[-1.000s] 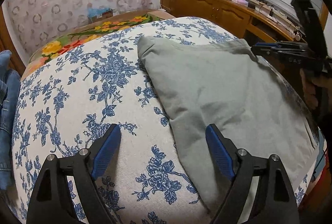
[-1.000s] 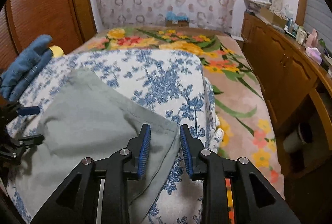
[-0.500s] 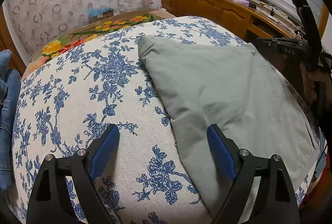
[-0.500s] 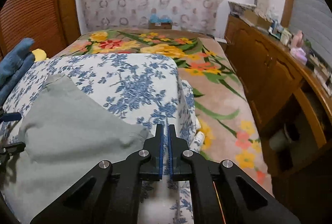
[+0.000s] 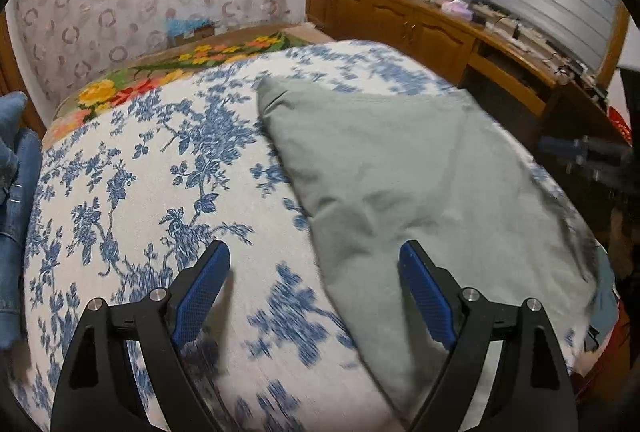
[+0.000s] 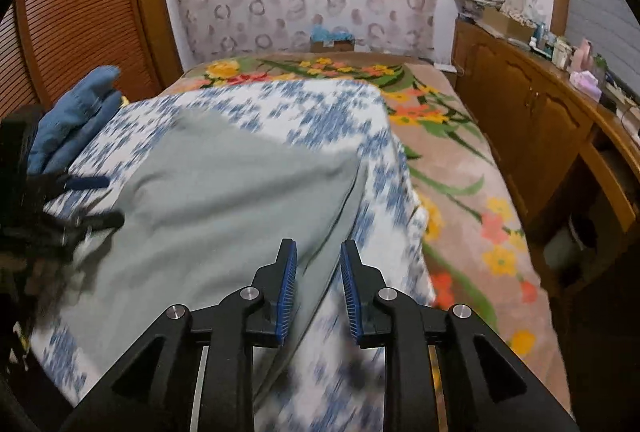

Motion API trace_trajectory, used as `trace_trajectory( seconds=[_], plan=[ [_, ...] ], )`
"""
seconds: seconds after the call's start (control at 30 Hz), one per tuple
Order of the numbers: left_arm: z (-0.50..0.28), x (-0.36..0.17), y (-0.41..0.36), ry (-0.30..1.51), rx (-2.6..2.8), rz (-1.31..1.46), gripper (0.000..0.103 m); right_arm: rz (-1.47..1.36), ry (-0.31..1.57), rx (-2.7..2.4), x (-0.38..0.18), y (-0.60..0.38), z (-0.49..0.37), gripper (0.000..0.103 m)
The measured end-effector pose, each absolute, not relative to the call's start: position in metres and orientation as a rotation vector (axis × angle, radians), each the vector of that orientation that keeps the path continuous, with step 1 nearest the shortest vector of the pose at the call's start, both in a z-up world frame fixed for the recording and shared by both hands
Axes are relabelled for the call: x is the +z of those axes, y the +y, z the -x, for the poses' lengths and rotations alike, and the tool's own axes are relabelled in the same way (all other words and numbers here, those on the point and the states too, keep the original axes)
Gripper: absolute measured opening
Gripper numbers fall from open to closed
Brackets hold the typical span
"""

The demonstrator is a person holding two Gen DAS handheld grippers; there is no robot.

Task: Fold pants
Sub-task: 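Open the right gripper and withdraw from the folded shirt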

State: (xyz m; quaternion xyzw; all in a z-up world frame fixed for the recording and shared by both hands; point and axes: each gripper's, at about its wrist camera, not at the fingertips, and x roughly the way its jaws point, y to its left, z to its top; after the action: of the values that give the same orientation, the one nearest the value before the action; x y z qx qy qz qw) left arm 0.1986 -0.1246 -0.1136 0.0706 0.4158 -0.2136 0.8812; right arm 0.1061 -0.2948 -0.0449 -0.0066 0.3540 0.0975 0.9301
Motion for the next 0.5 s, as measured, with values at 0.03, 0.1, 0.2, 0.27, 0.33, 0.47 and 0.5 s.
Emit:
trace_trajectory(
  seconds=[0.03, 0.1, 0.2, 0.27, 0.33, 0.47, 0.5],
  plan=[
    [-0.192, -0.110, -0.126, 0.858, -0.457, -0.147, 0.087, 0.006, 0.734, 0.200, -0.047, -0.296, -0.096, 0.023],
    [-0.181, -0.107, -0.127, 0.848, -0.477, -0.143, 0.087, 0.002, 0.748, 0.197, -0.048, -0.295, -0.079, 0.023],
    [-0.162, -0.104, -0.128, 0.842, -0.495, -0.147, 0.087, -0.003, 0.757, 0.194, -0.046, -0.295, -0.056, 0.023],
    [-0.150, -0.105, -0.127, 0.840, -0.502, -0.156, 0.087, -0.004, 0.752, 0.191, -0.042, -0.291, -0.039, 0.023],
    [-0.139, -0.106, -0.126, 0.840, -0.506, -0.164, 0.087, -0.015, 0.748, 0.191, -0.038, -0.290, -0.029, 0.023],
    [-0.124, -0.106, -0.121, 0.836, -0.496, -0.173, 0.087, -0.037, 0.747, 0.195, -0.036, -0.286, -0.016, 0.023],
    [-0.121, -0.106, -0.120, 0.834, -0.491, -0.175, 0.087, -0.039, 0.745, 0.197, -0.036, -0.285, -0.011, 0.023]
  ],
)
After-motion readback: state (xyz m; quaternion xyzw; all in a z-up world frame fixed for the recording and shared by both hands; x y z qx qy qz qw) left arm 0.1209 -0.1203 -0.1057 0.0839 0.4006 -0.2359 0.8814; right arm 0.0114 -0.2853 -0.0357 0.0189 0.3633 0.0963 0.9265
